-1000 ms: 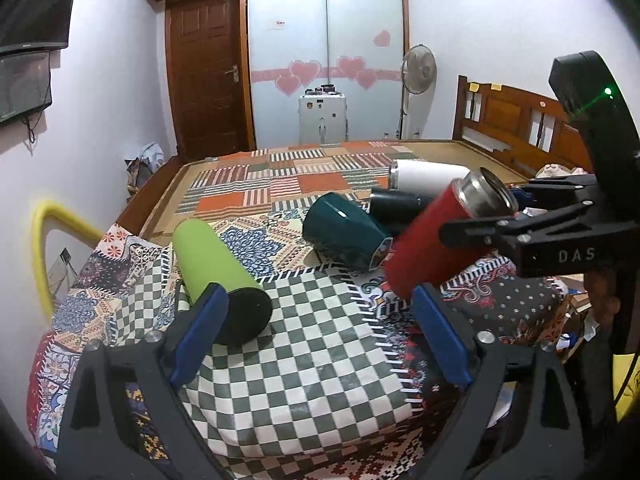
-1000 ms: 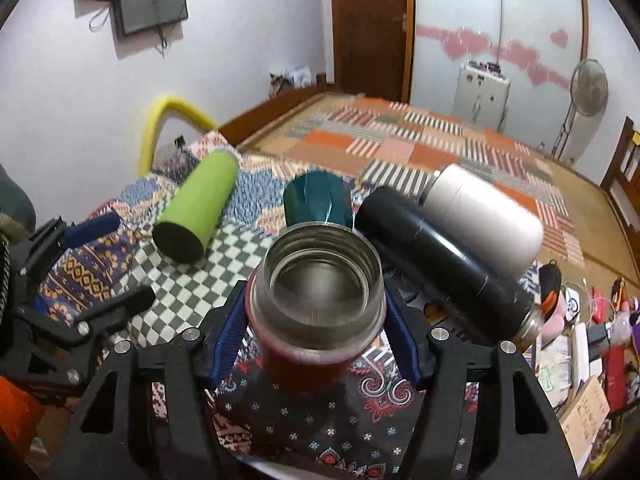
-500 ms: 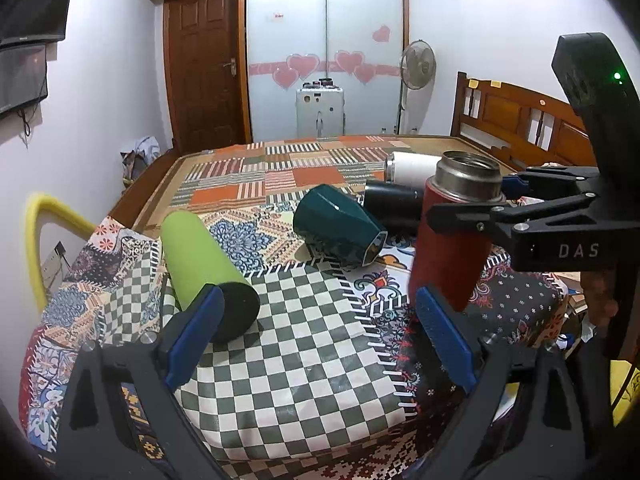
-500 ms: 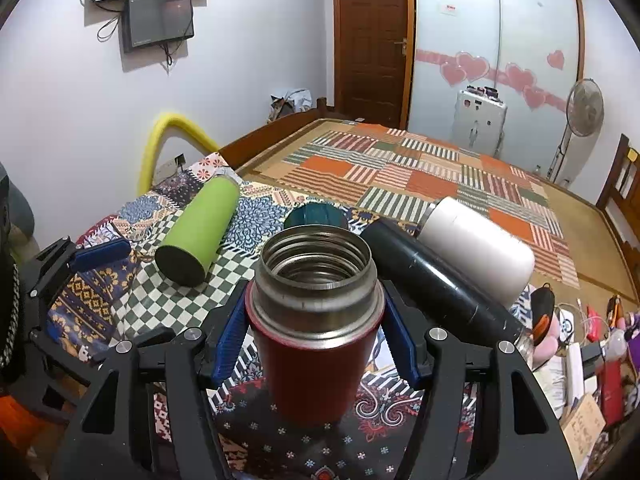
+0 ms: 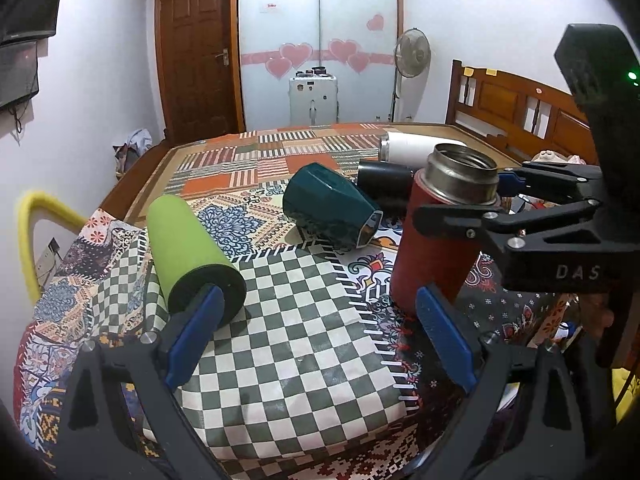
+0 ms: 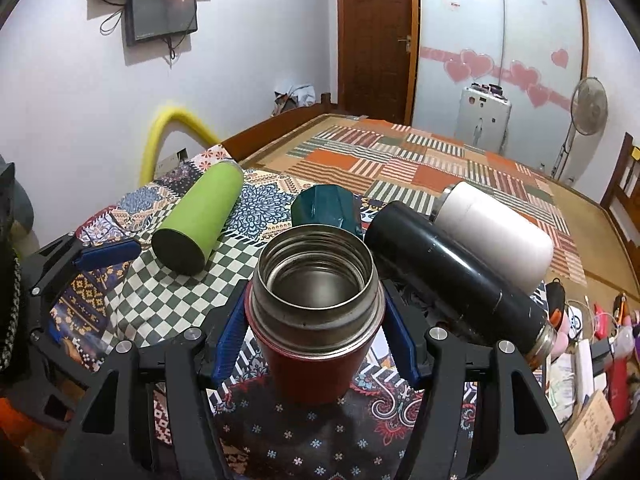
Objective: Flip cup upright
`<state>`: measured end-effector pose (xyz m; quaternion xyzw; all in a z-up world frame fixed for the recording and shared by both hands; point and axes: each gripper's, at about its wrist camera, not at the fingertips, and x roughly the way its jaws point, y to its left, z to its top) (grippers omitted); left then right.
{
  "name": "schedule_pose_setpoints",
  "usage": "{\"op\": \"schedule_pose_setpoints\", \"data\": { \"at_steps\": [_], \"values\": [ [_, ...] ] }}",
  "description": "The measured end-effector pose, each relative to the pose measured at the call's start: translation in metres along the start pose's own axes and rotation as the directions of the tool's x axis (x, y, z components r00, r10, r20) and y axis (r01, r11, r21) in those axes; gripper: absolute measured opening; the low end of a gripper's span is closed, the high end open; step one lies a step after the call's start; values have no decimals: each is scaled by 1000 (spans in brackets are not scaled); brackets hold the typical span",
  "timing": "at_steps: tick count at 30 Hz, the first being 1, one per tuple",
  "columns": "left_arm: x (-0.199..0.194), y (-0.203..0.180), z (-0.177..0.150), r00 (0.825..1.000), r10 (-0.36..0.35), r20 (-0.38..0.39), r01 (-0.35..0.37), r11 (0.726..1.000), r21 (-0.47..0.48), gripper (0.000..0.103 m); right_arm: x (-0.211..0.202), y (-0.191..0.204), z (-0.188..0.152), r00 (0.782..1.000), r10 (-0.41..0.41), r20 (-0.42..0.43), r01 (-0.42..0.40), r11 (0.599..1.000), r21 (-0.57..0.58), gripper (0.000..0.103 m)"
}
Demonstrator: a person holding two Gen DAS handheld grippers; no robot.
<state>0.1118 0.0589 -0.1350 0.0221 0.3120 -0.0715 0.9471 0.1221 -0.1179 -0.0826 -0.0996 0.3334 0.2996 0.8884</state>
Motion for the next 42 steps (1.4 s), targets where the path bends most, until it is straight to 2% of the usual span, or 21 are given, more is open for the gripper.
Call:
{"op": "schedule_pose_setpoints", "data": {
  "at_steps": [5, 9, 12, 16, 19, 22, 26, 28, 33, 37, 39, 42],
  "values": [
    [3, -1, -2, 1000, -1, -9, 1, 1000, -5, 98, 1, 1, -2, 1000, 12, -10, -12, 1000, 12, 60],
    [0, -2, -1, 1000, 3, -6, -3, 1000, 0, 98, 2, -1, -3, 999, 39, -20, -38, 999, 30, 69],
    [-8, -6, 2, 1000, 12, 12, -12, 1000, 9, 98, -4, -1, -5, 999, 39, -11, -39, 999, 33, 69],
    [-28, -10, 10, 998, 21, 64, -21, 1000, 3, 98, -32, -4, -7, 999, 22, 45, -24, 999, 40, 70],
    [-55, -16, 18, 991, 42, 130, -40, 999, -12, 98, -64, -8, -5, 992, -11, 125, 6, 999, 42, 70],
    [-89, -25, 26, 972, 73, 222, -70, 997, -22, 98, -98, -8, -5, 976, -58, 212, 49, 998, 46, 75],
    [-136, -38, 35, 935, 99, 341, -93, 995, -33, 98, -145, -1, -7, 937, -116, 330, 104, 993, 54, 75],
    [-158, -46, 38, 913, 110, 392, -104, 994, -38, 98, -168, 2, -10, 913, -131, 386, 116, 991, 64, 75],
    [-201, -63, 37, 863, 141, 485, -136, 990, -46, 98, -202, 9, -15, 870, -142, 473, 111, 989, 93, 77],
    [-220, -72, 31, 848, 141, 510, -128, 990, -61, 99, -219, 15, -23, 840, -152, 520, 100, 987, 125, 80],
    [-225, -75, 28, 844, 147, 516, -130, 989, -69, 101, -224, 18, -27, 827, -164, 538, 106, 985, 137, 88],
    [-231, -78, 24, 842, 148, 519, -127, 989, -75, 103, -229, 21, -31, 817, -171, 551, 108, 983, 146, 92]
  ]
}}
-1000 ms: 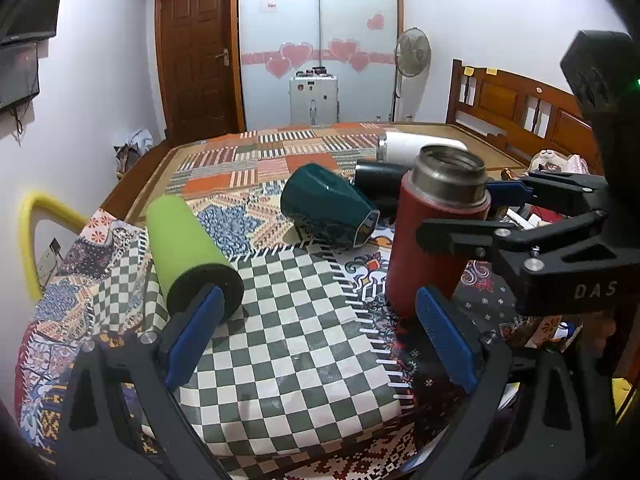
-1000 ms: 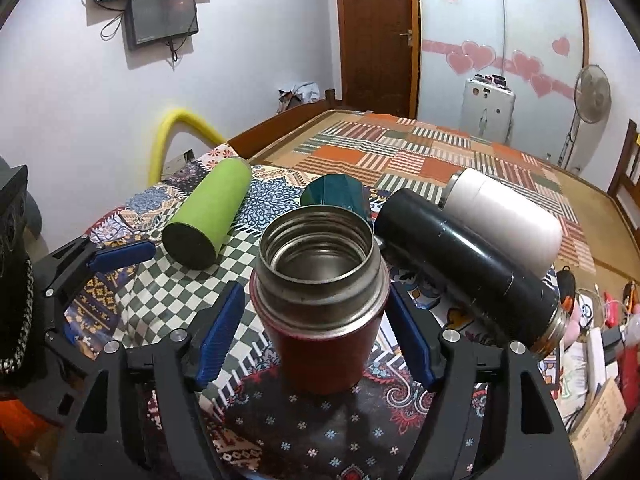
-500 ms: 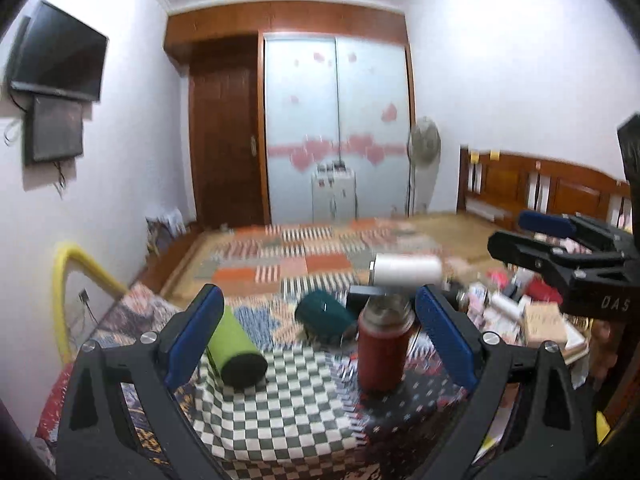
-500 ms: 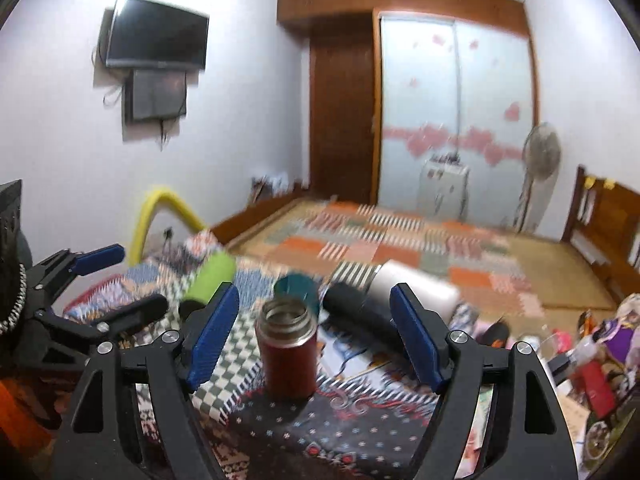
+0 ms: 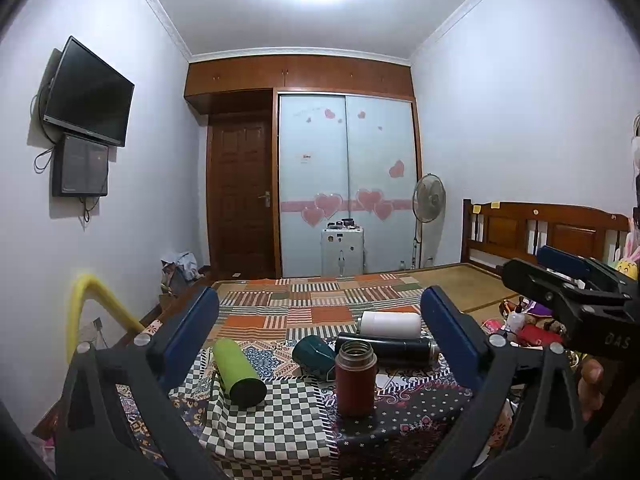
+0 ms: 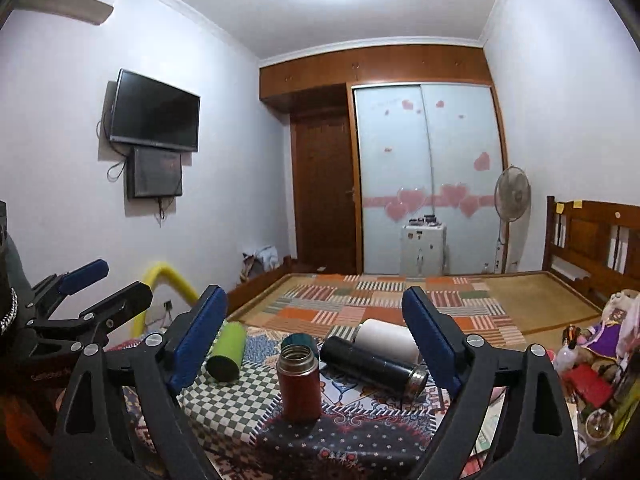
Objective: Flip cup upright
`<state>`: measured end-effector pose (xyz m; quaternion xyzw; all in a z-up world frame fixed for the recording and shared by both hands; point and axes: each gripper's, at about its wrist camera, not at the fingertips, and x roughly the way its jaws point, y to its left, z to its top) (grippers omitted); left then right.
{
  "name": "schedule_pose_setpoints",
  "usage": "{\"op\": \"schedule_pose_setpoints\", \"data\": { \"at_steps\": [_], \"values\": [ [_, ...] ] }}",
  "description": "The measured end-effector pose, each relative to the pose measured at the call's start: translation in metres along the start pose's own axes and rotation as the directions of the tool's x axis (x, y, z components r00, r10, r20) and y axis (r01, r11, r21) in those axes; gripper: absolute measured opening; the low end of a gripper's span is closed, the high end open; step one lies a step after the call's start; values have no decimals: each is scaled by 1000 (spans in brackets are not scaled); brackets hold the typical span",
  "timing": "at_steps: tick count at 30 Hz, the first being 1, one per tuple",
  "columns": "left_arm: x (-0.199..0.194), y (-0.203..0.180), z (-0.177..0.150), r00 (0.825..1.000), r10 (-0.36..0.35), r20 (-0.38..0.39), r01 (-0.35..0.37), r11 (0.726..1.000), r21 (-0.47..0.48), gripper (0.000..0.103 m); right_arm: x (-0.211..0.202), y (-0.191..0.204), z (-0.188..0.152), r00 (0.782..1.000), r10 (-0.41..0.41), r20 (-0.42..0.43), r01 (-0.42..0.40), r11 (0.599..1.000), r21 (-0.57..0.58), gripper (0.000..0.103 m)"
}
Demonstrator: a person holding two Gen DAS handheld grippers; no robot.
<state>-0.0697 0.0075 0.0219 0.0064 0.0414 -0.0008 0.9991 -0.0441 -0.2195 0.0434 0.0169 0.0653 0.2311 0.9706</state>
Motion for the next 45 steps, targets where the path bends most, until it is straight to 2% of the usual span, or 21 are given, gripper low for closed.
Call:
{"op": "schedule_pose_setpoints", "data": {
  "at_steps": [3, 15, 45],
  "values": [
    [-5, -3, -1, 1000, -6, -3, 6, 1000, -5, 103, -6, 1, -3, 1000, -10, 14, 10, 1000, 16, 103],
    [-14, -8, -7, 1000, -8, -10, 8, 1000, -3, 103, -21, 2, -15, 998, -46, 33, 46, 999, 6, 103],
    [-7, -4, -8, 999, -39, -31, 38, 999, -21, 103, -30, -1, -12, 997, -67, 39, 67, 998, 0, 103]
  ]
}}
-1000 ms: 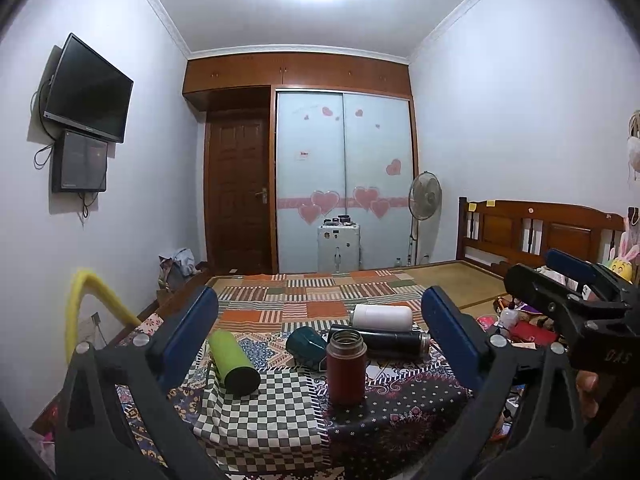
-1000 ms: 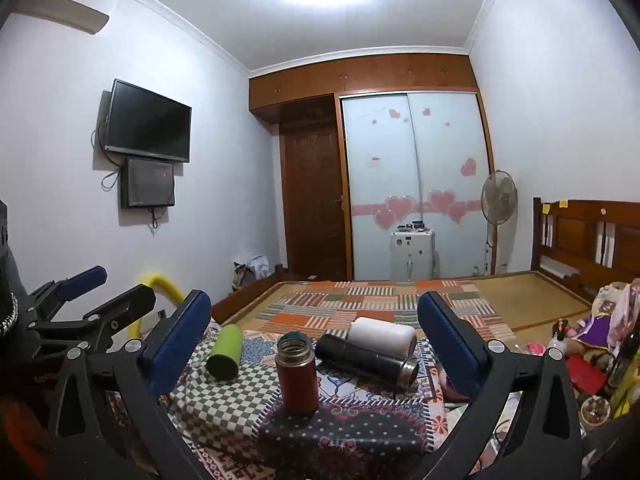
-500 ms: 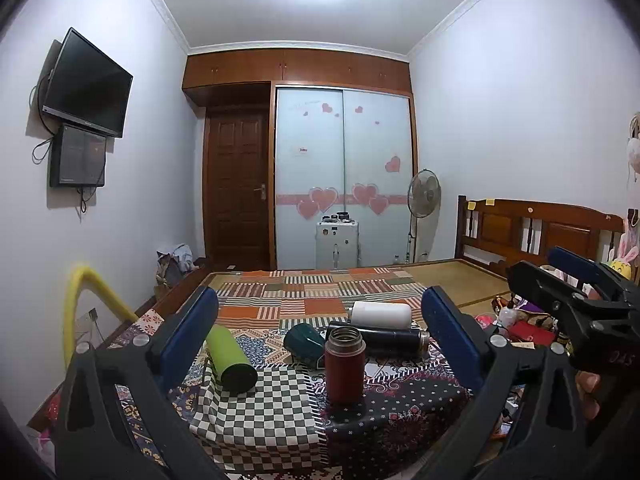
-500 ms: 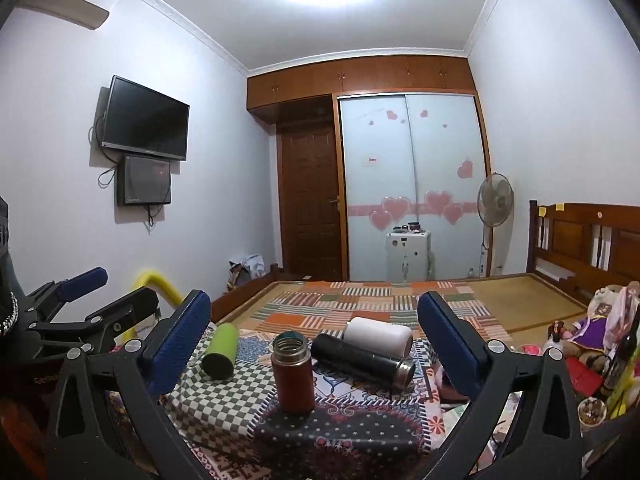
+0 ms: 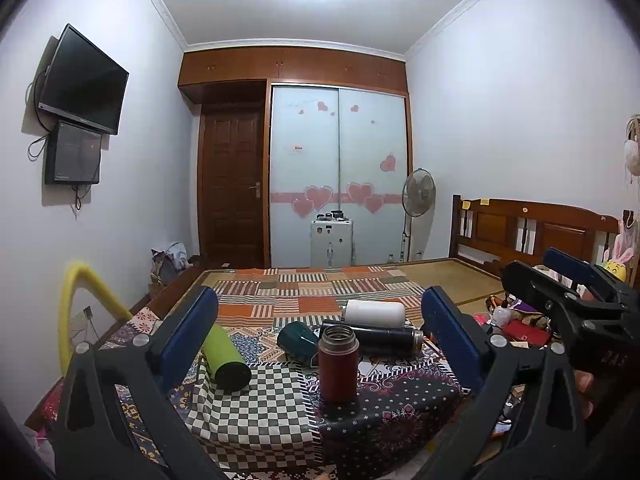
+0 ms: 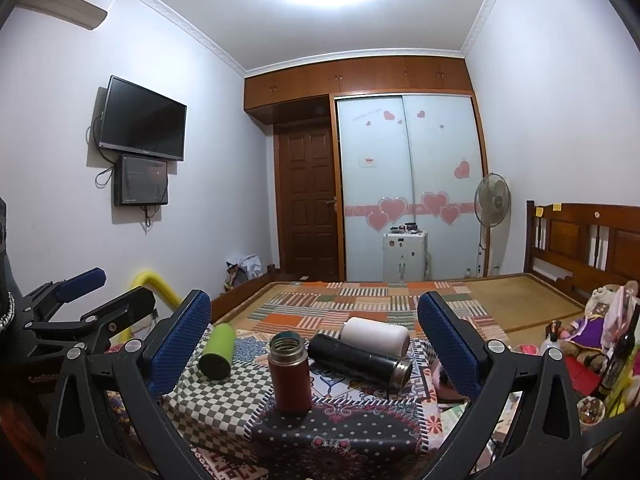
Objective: Flip cup upright
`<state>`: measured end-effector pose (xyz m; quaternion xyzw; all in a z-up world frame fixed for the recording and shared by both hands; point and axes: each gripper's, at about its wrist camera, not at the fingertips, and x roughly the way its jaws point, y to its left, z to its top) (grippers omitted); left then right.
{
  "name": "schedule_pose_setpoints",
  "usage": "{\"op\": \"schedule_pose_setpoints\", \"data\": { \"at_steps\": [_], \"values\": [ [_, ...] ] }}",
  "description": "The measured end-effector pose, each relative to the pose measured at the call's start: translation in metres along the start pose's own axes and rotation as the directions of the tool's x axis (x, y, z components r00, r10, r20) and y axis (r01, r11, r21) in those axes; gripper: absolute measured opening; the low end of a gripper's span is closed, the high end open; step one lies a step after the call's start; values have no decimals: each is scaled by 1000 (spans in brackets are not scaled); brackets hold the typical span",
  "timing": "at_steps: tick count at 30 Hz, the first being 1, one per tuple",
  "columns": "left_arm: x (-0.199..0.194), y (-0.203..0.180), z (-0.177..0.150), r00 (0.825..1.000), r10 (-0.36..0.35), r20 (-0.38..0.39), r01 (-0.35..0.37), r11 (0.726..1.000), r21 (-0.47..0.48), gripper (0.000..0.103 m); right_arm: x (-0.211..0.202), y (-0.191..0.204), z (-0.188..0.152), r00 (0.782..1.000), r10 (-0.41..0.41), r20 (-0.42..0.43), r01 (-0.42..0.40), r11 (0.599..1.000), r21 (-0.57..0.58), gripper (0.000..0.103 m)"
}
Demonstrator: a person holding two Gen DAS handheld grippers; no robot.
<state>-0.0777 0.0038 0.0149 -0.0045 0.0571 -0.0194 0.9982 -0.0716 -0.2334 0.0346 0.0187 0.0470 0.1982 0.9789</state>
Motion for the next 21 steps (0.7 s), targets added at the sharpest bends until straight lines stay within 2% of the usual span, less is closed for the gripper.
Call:
{"op": "schedule_pose_setpoints", "data": {
  "at_steps": [21],
  "values": [
    [6, 2, -6, 1000, -4, -26, 4, 1000, -12, 103, 4, -1, 1, 1000, -4, -3, 4, 1000, 8, 103]
  ]
}}
